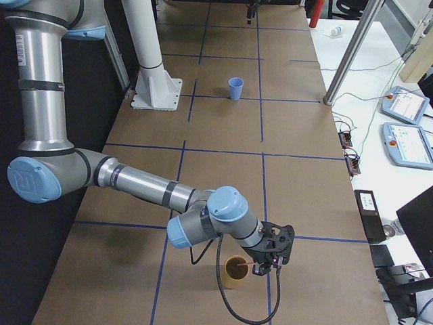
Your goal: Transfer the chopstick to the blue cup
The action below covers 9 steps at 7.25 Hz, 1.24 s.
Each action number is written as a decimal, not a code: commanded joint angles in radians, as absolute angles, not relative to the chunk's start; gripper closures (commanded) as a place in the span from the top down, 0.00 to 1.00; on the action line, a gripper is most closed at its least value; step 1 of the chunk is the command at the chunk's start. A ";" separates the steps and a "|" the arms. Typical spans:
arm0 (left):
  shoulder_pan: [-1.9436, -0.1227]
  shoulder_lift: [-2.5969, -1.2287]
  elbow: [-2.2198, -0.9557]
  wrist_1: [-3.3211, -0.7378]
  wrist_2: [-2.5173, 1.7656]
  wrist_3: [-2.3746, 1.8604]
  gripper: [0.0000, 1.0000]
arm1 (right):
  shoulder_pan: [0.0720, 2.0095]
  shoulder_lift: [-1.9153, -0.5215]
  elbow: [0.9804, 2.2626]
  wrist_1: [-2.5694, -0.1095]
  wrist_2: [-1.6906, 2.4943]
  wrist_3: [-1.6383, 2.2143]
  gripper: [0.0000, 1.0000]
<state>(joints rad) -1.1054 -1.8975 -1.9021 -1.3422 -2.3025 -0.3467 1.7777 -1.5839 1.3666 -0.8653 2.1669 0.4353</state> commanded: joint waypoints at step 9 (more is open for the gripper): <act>-1.305 -1.774 -1.834 -1.342 -2.296 -0.111 1.00 | 1.484 -1.462 1.861 -1.528 2.372 0.354 0.00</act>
<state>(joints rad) -1.2329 -1.8077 -1.8717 -1.3440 -2.2952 -0.2341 1.5720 -1.5000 1.8449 -1.5251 2.3549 0.2698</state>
